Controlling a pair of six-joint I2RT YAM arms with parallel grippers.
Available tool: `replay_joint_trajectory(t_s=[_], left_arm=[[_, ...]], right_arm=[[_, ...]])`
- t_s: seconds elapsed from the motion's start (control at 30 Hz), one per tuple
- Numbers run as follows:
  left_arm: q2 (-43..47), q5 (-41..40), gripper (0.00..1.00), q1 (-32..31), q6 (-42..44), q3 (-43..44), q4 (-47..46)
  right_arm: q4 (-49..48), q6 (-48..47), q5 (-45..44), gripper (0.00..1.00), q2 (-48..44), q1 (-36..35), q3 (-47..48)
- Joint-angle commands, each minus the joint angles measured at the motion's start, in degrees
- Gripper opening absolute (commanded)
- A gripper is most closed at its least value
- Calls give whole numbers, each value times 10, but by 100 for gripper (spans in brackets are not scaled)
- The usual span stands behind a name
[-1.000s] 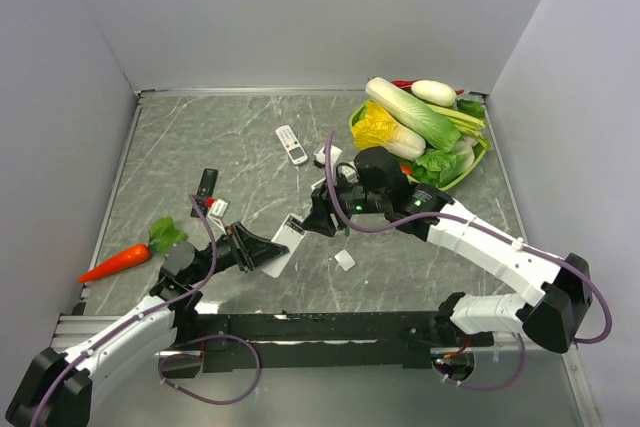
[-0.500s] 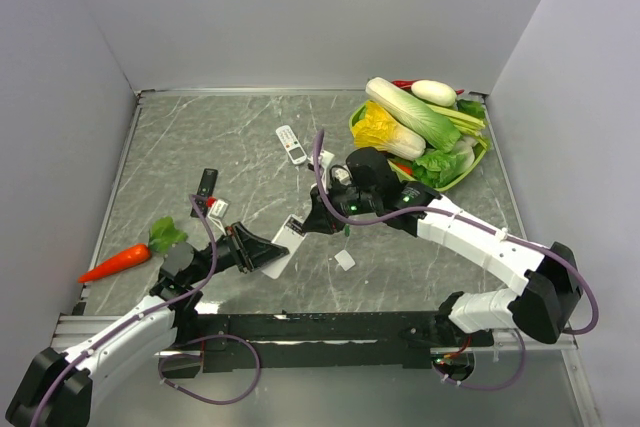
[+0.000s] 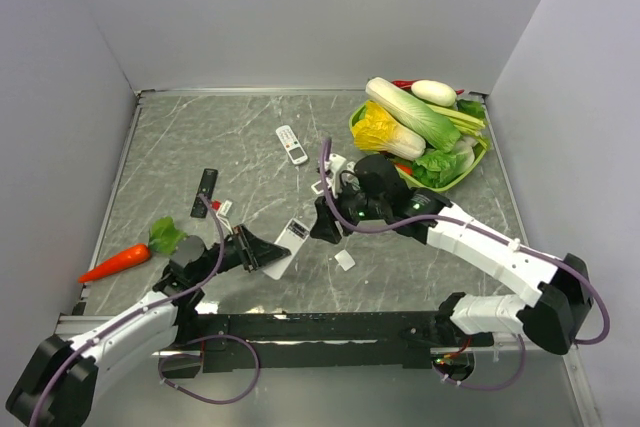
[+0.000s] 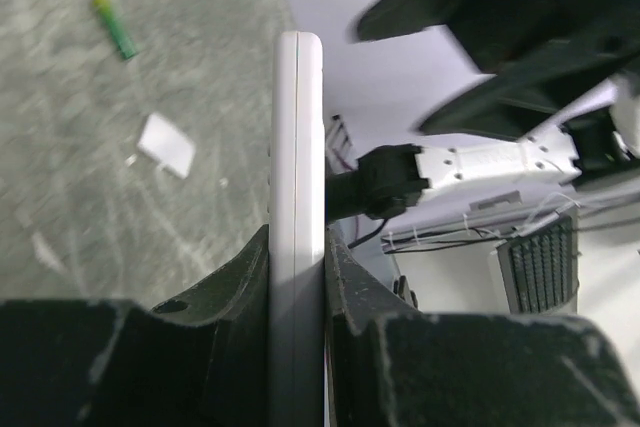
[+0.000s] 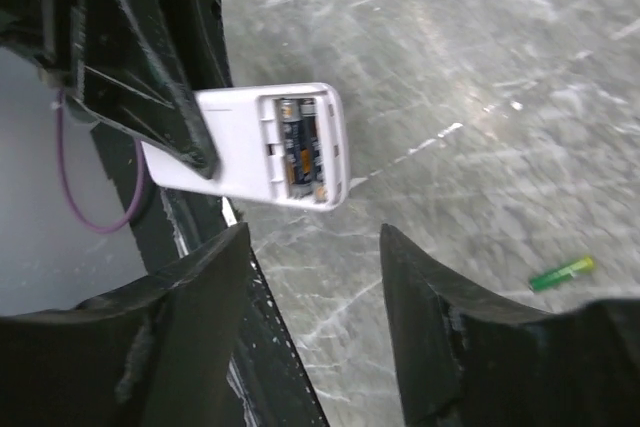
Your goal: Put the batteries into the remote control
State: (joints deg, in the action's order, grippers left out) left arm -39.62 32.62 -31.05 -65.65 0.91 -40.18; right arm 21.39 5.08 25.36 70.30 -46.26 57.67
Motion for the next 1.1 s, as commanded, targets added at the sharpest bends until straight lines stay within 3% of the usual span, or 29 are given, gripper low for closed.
replay_joint_trajectory(t_s=[0.0, 0.17, 0.33, 0.6, 1.07], left_arm=[[-34, -18, 2, 0, 8, -3, 29], [-61, -19, 2, 1, 29, 14, 81], [-77, -20, 2, 0, 66, 41, 146], [-113, 76, 2, 0, 89, 56, 59], [-103, 169, 2, 0, 96, 76, 1]], right_arm=[[47, 4, -73, 66, -42, 11, -7], [107, 26, -149, 66, -27, 18, -31], [133, 59, -159, 66, 19, 17, -55], [0, 51, 8, 66, -1, 16, -75], [-73, 69, 108, 65, 83, 17, -31]])
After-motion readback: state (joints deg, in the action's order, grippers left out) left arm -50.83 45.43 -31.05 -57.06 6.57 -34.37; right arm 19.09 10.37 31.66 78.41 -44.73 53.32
